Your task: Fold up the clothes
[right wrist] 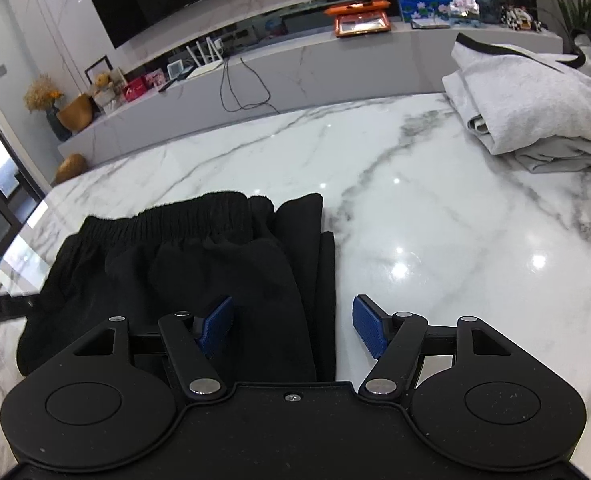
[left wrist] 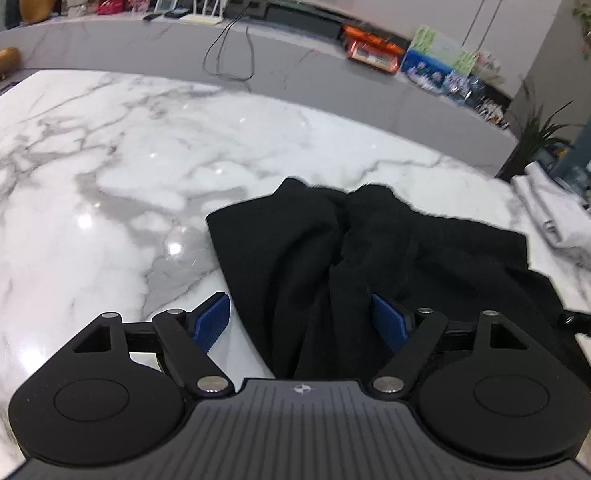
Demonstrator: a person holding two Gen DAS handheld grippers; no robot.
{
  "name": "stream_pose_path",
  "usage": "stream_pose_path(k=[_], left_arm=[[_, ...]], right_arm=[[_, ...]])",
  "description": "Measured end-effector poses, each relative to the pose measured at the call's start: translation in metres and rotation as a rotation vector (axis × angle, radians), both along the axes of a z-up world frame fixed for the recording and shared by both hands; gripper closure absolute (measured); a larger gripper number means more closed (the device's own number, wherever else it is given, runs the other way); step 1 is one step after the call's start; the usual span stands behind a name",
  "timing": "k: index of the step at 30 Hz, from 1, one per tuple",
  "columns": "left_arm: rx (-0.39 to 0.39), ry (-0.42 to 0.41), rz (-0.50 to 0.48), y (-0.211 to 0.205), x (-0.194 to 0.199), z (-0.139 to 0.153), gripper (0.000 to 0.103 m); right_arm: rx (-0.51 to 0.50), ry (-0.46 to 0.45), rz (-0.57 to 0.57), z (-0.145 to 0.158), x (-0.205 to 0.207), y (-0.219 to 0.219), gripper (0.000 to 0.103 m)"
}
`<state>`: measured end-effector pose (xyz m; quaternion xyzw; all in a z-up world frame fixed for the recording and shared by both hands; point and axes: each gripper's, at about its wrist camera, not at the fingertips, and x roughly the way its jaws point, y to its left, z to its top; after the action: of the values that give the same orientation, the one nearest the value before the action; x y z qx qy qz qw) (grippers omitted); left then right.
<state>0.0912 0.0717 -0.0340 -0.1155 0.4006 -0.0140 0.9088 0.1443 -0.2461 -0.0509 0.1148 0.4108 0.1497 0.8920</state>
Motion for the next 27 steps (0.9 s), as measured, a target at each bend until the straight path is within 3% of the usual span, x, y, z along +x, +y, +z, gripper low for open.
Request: stream_pose_path(k=[8, 11, 13, 19, 23, 25, 27], left_arm=[[0.070, -0.045, -0.007, -0.017, 0.006, -0.007, 0.021], [0.109, -0.049, -0.031, -0.025, 0.005, -0.008, 0.025], [0.115, -0.054, -0.057, -0.028, 0.003, -0.007, 0.033], [0.129, -0.069, -0.122, -0.036, 0.001, -0.007, 0.060], [0.116, -0.073, -0.155, -0.038, 0.001, -0.007, 0.077], [0.109, -0.073, -0.156, -0.038, 0.001, -0.007, 0.086], [0.111, -0.080, -0.161, -0.040, 0.000, -0.005, 0.089]], right_arm=[[-0.022, -0.050, 0.000, -0.004, 0.000, 0.013, 0.038], [-0.042, -0.061, 0.029, -0.004, 0.000, 0.020, 0.038], [-0.056, -0.069, 0.045, -0.004, -0.001, 0.024, 0.039], [-0.106, -0.098, 0.102, -0.005, -0.007, 0.037, 0.064], [-0.133, -0.109, 0.121, -0.004, -0.010, 0.042, 0.090], [-0.132, -0.114, 0.127, -0.004, -0.010, 0.043, 0.094], [-0.136, -0.126, 0.130, -0.003, -0.012, 0.043, 0.096]])
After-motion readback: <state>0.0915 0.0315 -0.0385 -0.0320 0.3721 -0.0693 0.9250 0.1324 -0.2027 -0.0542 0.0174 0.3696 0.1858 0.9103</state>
